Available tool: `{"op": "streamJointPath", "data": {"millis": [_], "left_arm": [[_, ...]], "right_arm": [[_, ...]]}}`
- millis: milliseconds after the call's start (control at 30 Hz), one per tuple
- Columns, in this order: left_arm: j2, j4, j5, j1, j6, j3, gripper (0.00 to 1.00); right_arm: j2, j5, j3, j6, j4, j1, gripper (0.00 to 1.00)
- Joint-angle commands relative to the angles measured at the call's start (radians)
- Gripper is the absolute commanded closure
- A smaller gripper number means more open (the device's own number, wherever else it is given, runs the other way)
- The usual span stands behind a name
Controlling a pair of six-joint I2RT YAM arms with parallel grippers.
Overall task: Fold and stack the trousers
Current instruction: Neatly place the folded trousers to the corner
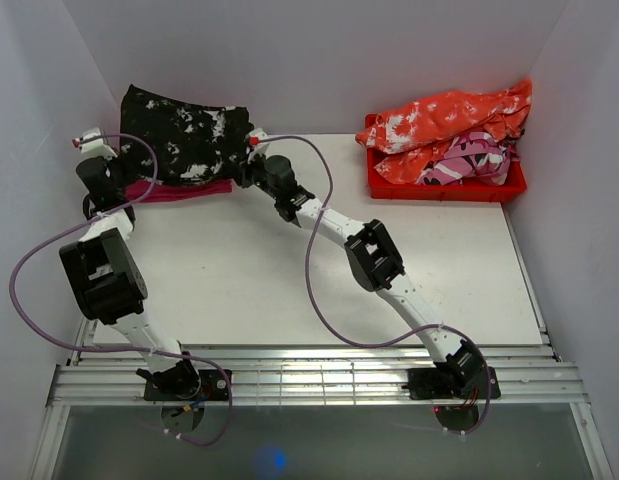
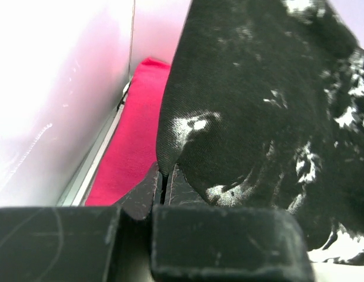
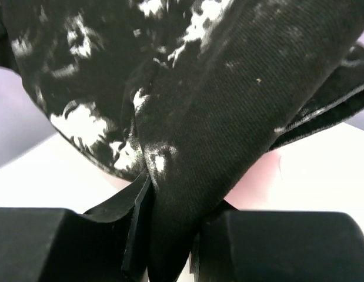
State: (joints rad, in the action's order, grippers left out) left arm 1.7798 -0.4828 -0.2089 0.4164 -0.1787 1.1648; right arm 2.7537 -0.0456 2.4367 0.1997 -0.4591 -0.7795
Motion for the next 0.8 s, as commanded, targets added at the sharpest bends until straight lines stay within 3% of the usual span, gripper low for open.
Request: {"op": "streamJointPath", "data": {"millis": [0,267,467,567,600,633,667,700,767], "left_arm": [[0.039,-0.238,0.051,0.050,-0.038,0.006,1.00],[0.245,-0.355,0.066,0.088,-0.096,0.016,1.00],[0.346,-0.402,0.104,0.101,-0.131,0.029,1.00],[0.378,-0.401,0.126,0.105,-0.154,0.058,1.00],[0.383,-0.392,0.132,0.104,-0.168,0.065,1.00],[0.388,-0.383,0.138,0.107,-0.171,0.075,1.00],[0.398,-0.370,0.146,0.107,-0.177,0.084,1.00],[0.403,-0.341,0.158,0.107,-0.185,0.104,1.00],[0.412,-0.304,0.164,0.107,-0.200,0.125,1.00]], "right_arm": [[0.024,0.193,0.033,-0.134,-0.349,0.008,0.92],[0.175,0.245,0.081,-0.178,-0.481,0.008,0.92],[0.199,0.240,0.087,-0.184,-0.510,0.013,0.81],[0.202,0.260,0.085,-0.181,-0.513,0.019,0.43],[0.192,0.282,0.084,-0.174,-0.510,0.022,0.20],[0.182,0.282,0.079,-0.168,-0.506,0.025,0.07],[0.169,0.283,0.070,-0.164,-0.504,0.028,0.05],[0.141,0.280,0.052,-0.166,-0.503,0.035,0.10],[0.110,0.262,0.032,-0.175,-0.491,0.048,0.10]]}}
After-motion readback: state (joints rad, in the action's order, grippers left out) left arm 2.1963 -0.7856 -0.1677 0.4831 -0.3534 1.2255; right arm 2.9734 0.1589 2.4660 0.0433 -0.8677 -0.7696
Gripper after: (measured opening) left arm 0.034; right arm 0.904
